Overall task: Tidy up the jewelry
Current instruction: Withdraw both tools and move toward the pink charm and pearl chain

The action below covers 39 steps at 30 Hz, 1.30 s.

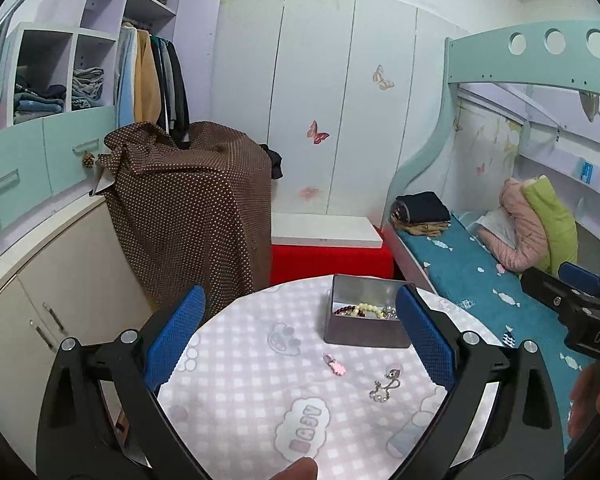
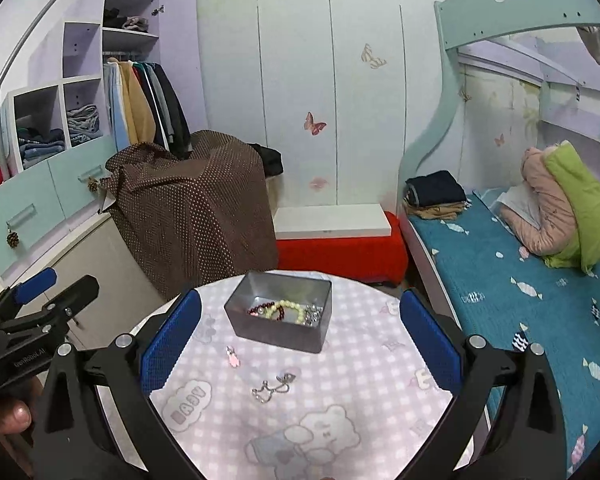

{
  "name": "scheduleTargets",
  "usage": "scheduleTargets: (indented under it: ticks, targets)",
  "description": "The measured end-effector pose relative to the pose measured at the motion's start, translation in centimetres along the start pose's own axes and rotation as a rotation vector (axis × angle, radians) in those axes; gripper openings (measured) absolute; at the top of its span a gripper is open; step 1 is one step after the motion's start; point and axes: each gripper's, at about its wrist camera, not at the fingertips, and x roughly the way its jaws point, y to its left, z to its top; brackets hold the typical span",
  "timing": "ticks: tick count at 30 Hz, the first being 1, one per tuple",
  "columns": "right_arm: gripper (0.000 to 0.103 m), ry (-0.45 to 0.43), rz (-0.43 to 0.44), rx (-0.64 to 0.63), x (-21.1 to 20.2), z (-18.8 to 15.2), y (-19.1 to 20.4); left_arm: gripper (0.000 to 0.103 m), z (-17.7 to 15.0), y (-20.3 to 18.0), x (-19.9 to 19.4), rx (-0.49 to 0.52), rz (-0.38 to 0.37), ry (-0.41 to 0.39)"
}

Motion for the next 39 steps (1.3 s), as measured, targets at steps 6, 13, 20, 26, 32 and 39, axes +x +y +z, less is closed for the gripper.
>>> scheduleTargets:
  ticks: [6,13,20,26,32,39]
  targets:
    - [0.096,0.035,-0.012,-0.001,0.8,-1.4,-0.6,0.096,-1.6,0.6,0.5,-0.01,0.014,0.035]
    - [0.096,0.153,0.007,-0.04,4.2,-4.5,-0.2,0.096,-3.9,1.1,2.4,-0.017,0.026,0.09]
    - [0.096,0.285,0.036,-0.078,8.3,-8.0,0.7,0.096,-6.2,1.3,4.7,-0.002,0.035,0.141]
    - [0.096,0.382,0.07,-0.11,11.8,-10.8,1.7,0.096,-7.7,1.9,6.6,-0.01,0.039,0.193]
    - [0.082,0.439,0.082,-0.136,14.3,-12.4,2.7,0.096,-8.9,2.4,8.2,-0.015,0.043,0.239]
    - [0.052,0.44,0.092,-0.173,15.4,-13.1,3.4,0.096,-9.7,2.5,9.8,-0.017,0.04,0.279]
